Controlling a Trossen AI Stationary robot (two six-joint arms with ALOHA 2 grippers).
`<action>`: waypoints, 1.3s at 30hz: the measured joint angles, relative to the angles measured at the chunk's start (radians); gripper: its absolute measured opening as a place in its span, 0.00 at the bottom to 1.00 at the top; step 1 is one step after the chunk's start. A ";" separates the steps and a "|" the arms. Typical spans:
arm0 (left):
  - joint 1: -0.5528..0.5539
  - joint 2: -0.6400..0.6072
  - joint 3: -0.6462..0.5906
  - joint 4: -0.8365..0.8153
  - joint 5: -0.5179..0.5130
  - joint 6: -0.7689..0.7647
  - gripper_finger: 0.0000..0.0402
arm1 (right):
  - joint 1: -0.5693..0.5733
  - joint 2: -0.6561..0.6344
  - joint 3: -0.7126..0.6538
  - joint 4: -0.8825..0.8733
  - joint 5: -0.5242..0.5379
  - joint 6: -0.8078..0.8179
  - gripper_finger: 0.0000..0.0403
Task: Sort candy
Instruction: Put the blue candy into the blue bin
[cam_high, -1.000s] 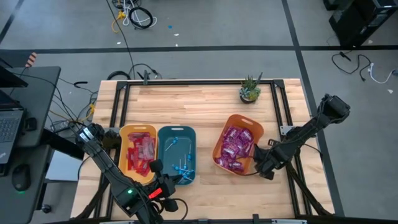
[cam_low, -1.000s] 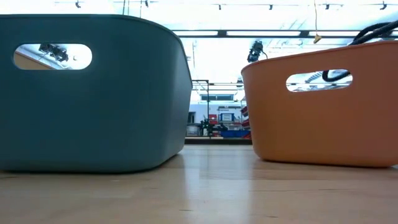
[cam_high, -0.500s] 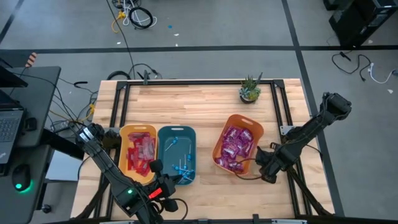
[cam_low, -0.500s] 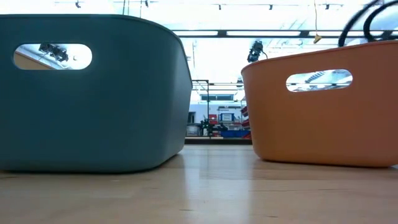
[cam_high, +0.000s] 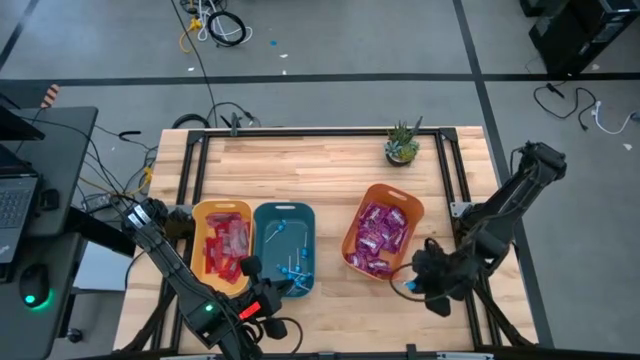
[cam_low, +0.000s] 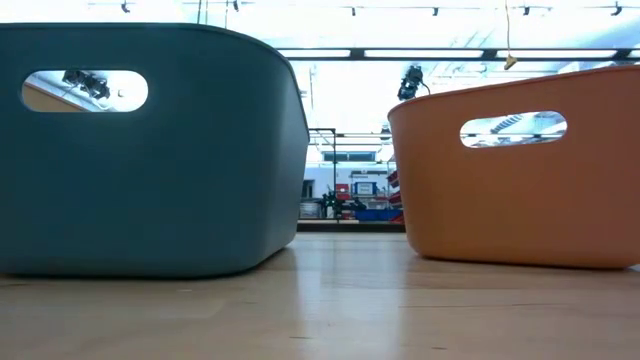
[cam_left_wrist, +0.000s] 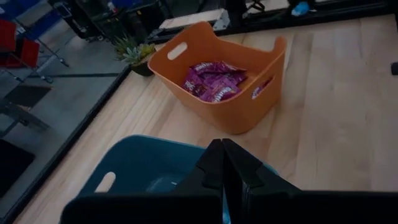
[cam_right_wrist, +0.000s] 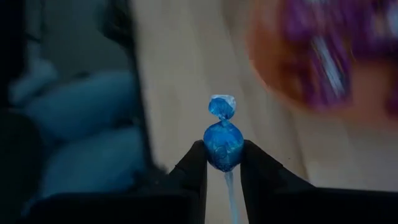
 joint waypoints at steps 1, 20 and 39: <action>0.000 0.000 0.001 -0.002 -0.009 0.000 0.00 | -0.001 -0.001 0.017 0.028 0.025 -0.029 0.16; -0.009 0.000 0.156 -0.007 -0.103 0.254 0.00 | -0.306 0.125 0.095 0.724 0.123 -0.791 0.16; -0.025 -0.001 0.173 -0.027 -0.324 0.313 0.00 | -0.457 0.531 0.095 1.419 0.109 -1.010 0.16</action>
